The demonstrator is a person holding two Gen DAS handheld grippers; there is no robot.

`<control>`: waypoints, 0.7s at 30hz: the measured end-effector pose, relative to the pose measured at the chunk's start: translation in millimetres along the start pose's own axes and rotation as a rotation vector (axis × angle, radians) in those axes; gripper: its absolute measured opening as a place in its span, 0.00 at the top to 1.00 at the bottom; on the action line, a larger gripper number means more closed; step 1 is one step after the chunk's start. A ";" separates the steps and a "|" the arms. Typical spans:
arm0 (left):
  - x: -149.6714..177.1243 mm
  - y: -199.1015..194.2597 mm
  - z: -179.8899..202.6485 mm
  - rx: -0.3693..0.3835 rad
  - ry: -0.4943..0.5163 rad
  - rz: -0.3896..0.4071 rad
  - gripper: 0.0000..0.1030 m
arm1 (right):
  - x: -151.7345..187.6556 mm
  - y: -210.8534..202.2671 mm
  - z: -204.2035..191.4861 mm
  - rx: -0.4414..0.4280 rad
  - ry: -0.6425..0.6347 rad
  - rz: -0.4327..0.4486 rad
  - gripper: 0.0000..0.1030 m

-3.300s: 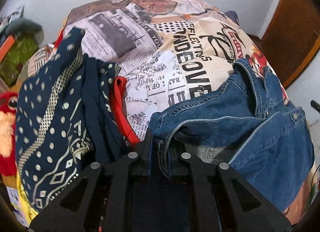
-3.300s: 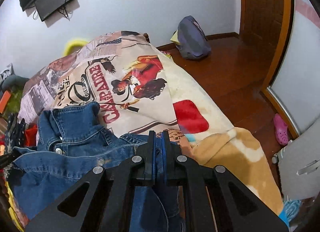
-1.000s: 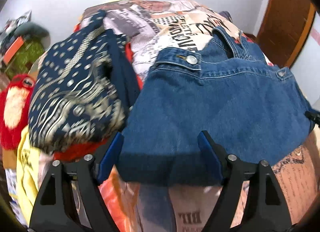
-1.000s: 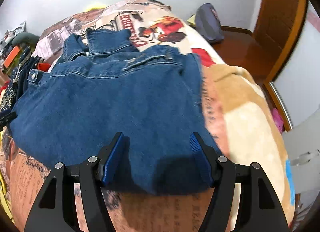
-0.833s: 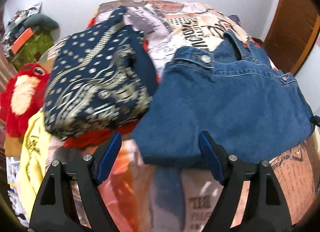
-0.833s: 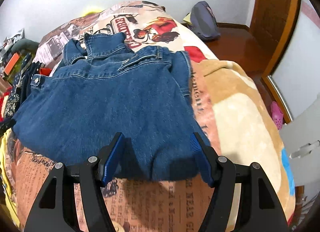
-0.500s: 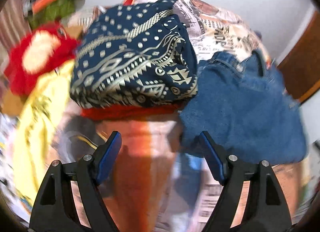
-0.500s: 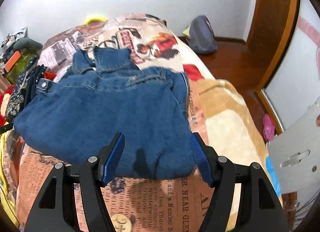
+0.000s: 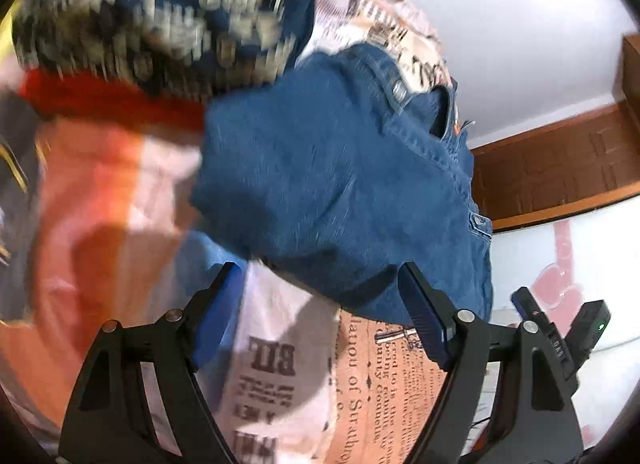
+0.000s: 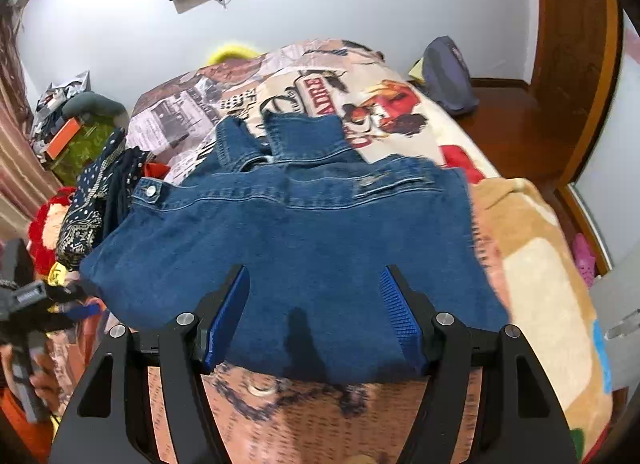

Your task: Fold large clothes

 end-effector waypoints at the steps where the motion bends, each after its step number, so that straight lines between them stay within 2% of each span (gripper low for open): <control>1: 2.1 7.2 -2.5 0.015 -0.029 -0.009 0.23 | 1.3 2.7 -2.9 -0.004 -0.005 -0.006 0.38; 5: -9.9 15.1 0.7 0.033 -0.050 0.033 0.22 | 7.0 16.5 -16.1 0.000 -0.052 -0.037 0.38; 9: -23.1 25.3 8.9 0.105 -0.096 0.034 0.22 | 11.6 26.7 -21.9 0.002 -0.075 -0.065 0.38; 16: -45.2 50.0 5.9 0.095 -0.112 0.087 0.20 | 16.0 40.0 -21.3 0.001 -0.068 -0.097 0.38; 19: -52.1 53.2 -1.3 0.129 -0.178 0.144 0.21 | 17.1 41.6 -22.4 0.002 -0.063 -0.096 0.38; 21: -57.2 56.3 -1.3 0.106 -0.190 0.164 0.23 | 17.2 39.8 -22.5 0.006 -0.064 -0.094 0.38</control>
Point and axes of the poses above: each gripper's, at about its wrist camera, not at the fingertips, and y roughly the way its jaws point, z to its right, x to its underside, the point moved 8 cm from there along y, roughly the way its jaws point, and after that the axes turned 4 degrees about x, right-handed, at the moved point
